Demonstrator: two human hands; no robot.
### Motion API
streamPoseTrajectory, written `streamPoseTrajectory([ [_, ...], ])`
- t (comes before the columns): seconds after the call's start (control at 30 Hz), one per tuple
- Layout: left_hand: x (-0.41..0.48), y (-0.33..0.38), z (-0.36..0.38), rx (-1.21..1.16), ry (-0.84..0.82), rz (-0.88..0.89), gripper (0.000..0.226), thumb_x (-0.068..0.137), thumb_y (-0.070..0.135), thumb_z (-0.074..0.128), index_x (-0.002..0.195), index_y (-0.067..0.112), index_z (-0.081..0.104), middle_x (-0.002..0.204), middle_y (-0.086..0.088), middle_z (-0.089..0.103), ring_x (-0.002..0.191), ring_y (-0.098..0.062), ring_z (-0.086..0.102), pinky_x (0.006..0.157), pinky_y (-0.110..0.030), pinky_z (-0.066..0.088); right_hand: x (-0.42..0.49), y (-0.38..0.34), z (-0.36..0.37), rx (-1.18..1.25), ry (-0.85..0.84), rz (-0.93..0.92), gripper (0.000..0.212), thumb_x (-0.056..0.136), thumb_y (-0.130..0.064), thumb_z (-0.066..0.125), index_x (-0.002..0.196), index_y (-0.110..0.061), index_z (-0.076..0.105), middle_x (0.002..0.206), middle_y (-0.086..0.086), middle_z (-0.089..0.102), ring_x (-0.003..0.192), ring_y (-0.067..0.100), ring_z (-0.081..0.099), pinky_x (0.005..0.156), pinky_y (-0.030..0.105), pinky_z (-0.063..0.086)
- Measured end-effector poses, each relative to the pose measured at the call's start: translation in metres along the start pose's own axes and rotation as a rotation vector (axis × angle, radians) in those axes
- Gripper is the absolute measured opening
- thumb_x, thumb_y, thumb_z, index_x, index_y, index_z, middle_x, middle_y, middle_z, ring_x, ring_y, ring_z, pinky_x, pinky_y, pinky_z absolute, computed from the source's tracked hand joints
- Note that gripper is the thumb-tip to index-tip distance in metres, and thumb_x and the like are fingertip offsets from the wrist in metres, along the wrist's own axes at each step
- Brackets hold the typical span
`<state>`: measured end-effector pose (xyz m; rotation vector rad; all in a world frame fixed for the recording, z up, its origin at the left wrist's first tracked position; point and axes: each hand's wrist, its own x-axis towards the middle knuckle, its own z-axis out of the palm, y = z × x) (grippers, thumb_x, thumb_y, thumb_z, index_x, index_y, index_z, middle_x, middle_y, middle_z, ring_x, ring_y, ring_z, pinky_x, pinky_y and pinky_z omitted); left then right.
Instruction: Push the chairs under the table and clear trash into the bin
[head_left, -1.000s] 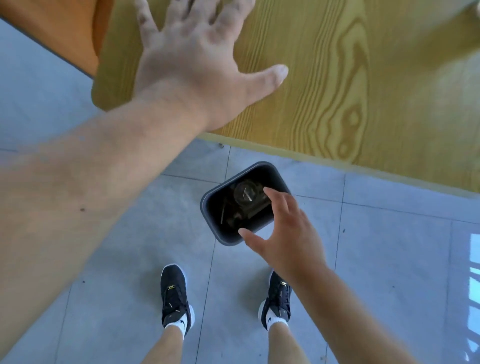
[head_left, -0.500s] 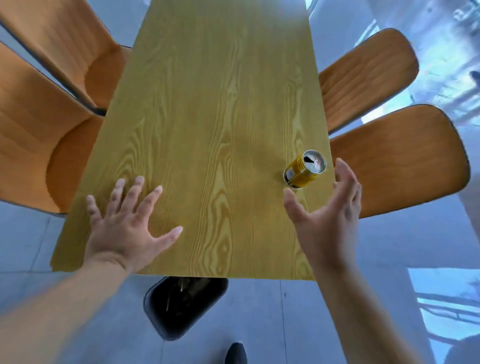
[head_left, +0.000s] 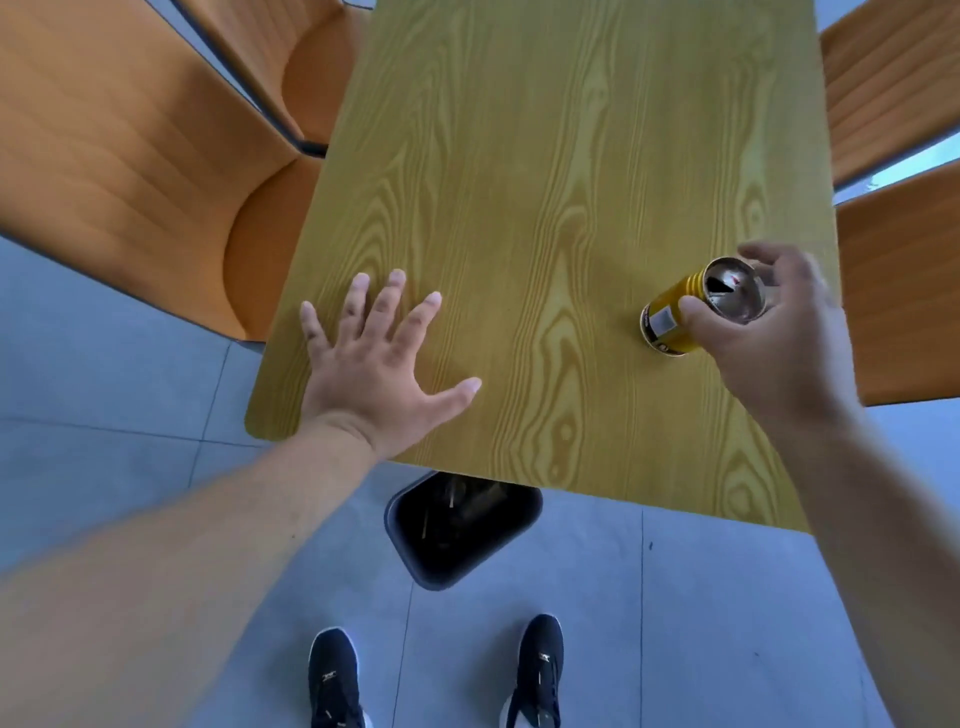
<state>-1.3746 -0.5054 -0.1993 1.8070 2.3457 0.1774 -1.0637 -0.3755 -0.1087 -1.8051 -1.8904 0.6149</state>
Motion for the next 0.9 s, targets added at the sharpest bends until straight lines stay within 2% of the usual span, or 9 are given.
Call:
streamPoseTrajectory([
  [0.13,-0.001,-0.003,0.003,-0.016,-0.001,0.003,0.099,0.078,0.099,0.024,0.159,0.043,0.019,0.174,0.003,0.005,0.159,-0.025,-0.008,0.119,-0.072,-0.008,-0.103,-0.03,0.027,0.038,-0.092,-0.113,0.068,0.074,-0.053,0.077,0.135,-0.036,0.052,0.12,-0.019,0.056,0.1,-0.013,0.053,0.083,0.006,0.038],
  [0.17,-0.002,-0.003,0.005,-0.022,0.002,0.004,0.1,0.077,0.099,0.023,0.16,0.043,0.019,0.174,0.003,0.005,0.159,-0.025,-0.007,0.119,-0.072,-0.008,-0.13,-0.036,0.034,0.047,-0.113,-0.151,0.068,0.074,-0.052,0.077,0.135,-0.036,0.052,0.118,-0.024,0.053,0.103,-0.014,0.052,0.083,0.004,0.037],
  [0.33,-0.002,-0.005,0.014,-0.001,0.046,0.012,0.103,0.077,0.099,0.021,0.161,0.04,0.022,0.174,-0.001,0.01,0.159,-0.029,0.0,0.119,-0.071,-0.007,-0.229,-0.04,0.063,0.119,-0.178,-0.279,0.071,0.074,-0.04,0.082,0.138,-0.032,0.051,0.122,-0.022,0.053,0.113,0.0,0.056,0.091,0.01,0.039],
  [0.47,-0.004,-0.007,0.021,0.011,0.118,0.016,0.102,0.073,0.1,0.023,0.158,0.042,0.029,0.169,0.002,0.029,0.156,-0.029,0.018,0.12,-0.071,-0.001,-0.259,-0.022,0.1,0.1,-0.186,-0.291,0.072,0.076,-0.036,0.082,0.139,-0.027,0.05,0.124,-0.014,0.054,0.114,-0.007,0.05,0.093,0.009,0.036],
  [0.53,-0.005,-0.006,0.021,0.018,0.152,0.025,0.101,0.073,0.099,0.025,0.156,0.042,0.031,0.166,0.005,0.034,0.155,-0.027,0.024,0.12,-0.071,0.002,-0.261,-0.008,0.121,0.077,-0.224,-0.244,0.076,0.077,-0.037,0.084,0.143,-0.027,0.047,0.129,-0.009,0.053,0.118,-0.001,0.051,0.096,0.018,0.041],
  [0.6,-0.008,-0.005,0.019,0.014,0.155,0.031,0.099,0.076,0.097,0.025,0.158,0.042,0.03,0.168,0.004,0.031,0.156,-0.027,0.021,0.121,-0.069,0.002,-0.262,0.002,0.137,0.04,-0.296,-0.166,0.083,0.075,-0.043,0.085,0.145,-0.032,0.042,0.134,-0.012,0.047,0.121,0.013,0.054,0.098,0.032,0.046],
  [0.63,-0.009,-0.005,0.018,0.009,0.144,0.031,0.098,0.077,0.096,0.025,0.159,0.041,0.029,0.169,0.002,0.028,0.157,-0.028,0.017,0.122,-0.068,0.001,-0.262,0.005,0.143,0.019,-0.33,-0.127,0.085,0.074,-0.047,0.084,0.146,-0.034,0.04,0.135,-0.015,0.044,0.122,0.017,0.054,0.097,0.033,0.045],
  [0.73,-0.015,-0.005,0.011,0.0,0.08,0.032,0.097,0.081,0.092,0.024,0.161,0.037,0.027,0.173,-0.004,0.017,0.159,-0.03,0.007,0.123,-0.066,0.0,-0.262,0.01,0.147,-0.059,-0.396,-0.086,0.085,0.077,-0.057,0.076,0.149,-0.034,0.038,0.139,-0.014,0.044,0.128,0.016,0.047,0.096,0.023,0.033],
  [0.9,-0.03,-0.003,0.01,0.02,0.056,0.055,0.094,0.082,0.092,0.026,0.16,0.039,0.027,0.173,-0.003,0.015,0.159,-0.029,0.005,0.123,-0.065,-0.002,-0.256,0.004,0.128,-0.105,-0.372,-0.13,0.077,0.081,-0.062,0.068,0.147,-0.036,0.04,0.136,-0.018,0.046,0.127,0.01,0.042,0.094,0.018,0.03],
])
